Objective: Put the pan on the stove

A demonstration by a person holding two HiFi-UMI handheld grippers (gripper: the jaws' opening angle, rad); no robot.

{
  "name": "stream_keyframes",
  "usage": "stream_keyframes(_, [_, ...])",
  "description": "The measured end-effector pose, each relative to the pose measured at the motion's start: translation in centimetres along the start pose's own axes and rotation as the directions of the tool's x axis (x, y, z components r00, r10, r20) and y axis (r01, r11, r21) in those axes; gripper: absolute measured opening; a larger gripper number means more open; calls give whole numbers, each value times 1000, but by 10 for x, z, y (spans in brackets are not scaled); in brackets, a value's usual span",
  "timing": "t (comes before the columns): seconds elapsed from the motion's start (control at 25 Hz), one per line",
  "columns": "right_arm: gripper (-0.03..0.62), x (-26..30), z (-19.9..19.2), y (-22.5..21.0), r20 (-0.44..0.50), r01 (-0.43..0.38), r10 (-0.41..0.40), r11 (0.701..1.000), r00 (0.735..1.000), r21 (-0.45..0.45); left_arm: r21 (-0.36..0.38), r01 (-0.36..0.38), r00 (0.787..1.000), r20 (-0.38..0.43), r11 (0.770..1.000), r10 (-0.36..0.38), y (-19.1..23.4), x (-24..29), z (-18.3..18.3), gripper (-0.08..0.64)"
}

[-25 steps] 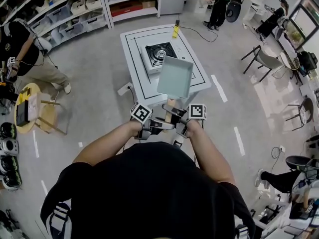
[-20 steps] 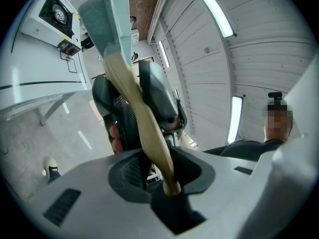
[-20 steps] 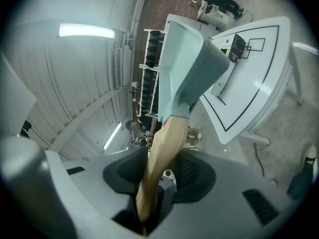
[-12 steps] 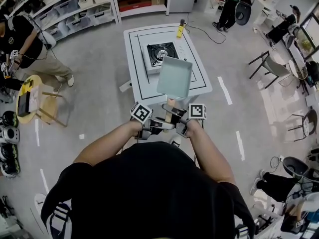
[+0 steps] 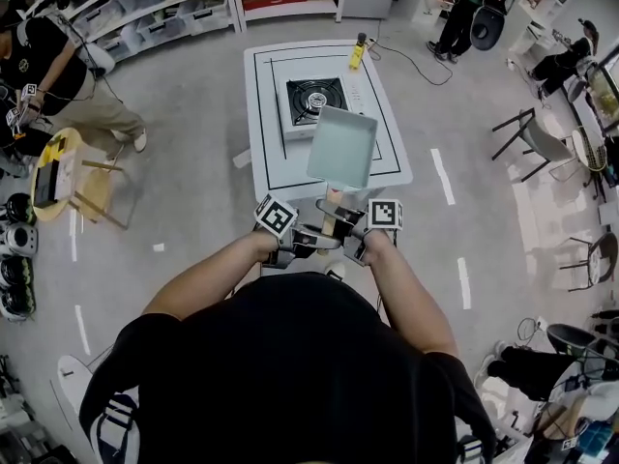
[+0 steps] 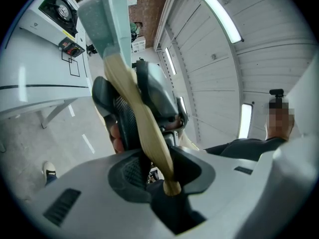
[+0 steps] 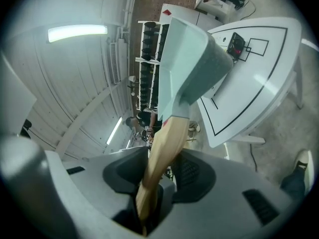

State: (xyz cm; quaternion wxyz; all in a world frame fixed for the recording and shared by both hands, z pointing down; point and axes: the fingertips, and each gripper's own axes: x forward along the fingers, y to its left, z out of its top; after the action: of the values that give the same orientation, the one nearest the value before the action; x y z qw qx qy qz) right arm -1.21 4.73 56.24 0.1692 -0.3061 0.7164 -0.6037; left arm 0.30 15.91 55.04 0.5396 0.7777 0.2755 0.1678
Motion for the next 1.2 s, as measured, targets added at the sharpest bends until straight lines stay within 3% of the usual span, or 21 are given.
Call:
stream_keyframes(0.12, [149,2,2,-4,-25,-11,12,1000,1000,21,-15,-3,1000,20,1000,4,4,4,4,123])
stream_keyframes(0.32, [146,6,4,-10,-68,-17,19,1000,997,23,19,-44,998,37,999,44,13,4,11,124])
stream_keyframes(1.2, [143,-9,36,-29,-204,-46,52,998,978,34,-22,-98,984,149,995,101,39,32,50,123])
